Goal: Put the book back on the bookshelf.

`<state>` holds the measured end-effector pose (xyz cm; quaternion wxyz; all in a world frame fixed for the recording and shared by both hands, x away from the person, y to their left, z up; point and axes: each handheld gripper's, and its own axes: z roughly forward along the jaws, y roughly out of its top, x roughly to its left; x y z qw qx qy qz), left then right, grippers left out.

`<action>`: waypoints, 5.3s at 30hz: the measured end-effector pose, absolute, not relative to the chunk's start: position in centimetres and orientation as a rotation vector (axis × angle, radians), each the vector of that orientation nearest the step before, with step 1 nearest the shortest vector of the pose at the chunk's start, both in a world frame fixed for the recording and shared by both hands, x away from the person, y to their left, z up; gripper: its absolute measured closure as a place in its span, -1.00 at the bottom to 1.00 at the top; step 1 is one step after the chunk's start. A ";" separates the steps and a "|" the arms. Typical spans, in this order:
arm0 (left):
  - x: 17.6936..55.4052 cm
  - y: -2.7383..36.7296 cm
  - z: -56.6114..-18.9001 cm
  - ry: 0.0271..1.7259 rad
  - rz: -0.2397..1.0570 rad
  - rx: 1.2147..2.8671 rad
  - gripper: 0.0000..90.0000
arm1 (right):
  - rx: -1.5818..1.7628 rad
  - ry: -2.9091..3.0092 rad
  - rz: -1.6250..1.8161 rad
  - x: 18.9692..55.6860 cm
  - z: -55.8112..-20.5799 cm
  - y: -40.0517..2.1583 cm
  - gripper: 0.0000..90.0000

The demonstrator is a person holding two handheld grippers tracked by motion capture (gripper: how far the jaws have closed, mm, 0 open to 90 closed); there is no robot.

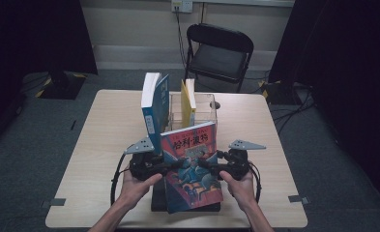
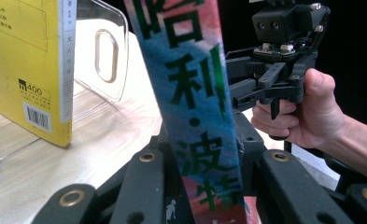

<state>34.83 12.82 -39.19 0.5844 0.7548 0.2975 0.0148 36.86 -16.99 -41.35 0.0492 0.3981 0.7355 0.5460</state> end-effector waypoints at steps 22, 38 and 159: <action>31.8 12.4 -36.5 0.554 0.258 1.786 0.58 | 0.996 2.100 1.704 34.0 -37.7 -17.2 -0.09; 31.9 11.3 -35.5 0.591 0.270 1.847 0.54 | 0.995 2.119 1.699 33.7 -37.5 -17.3 -0.10; 36.8 11.0 -34.7 1.197 0.628 1.559 0.66 | 1.358 2.144 0.932 35.0 -50.0 -25.4 -0.70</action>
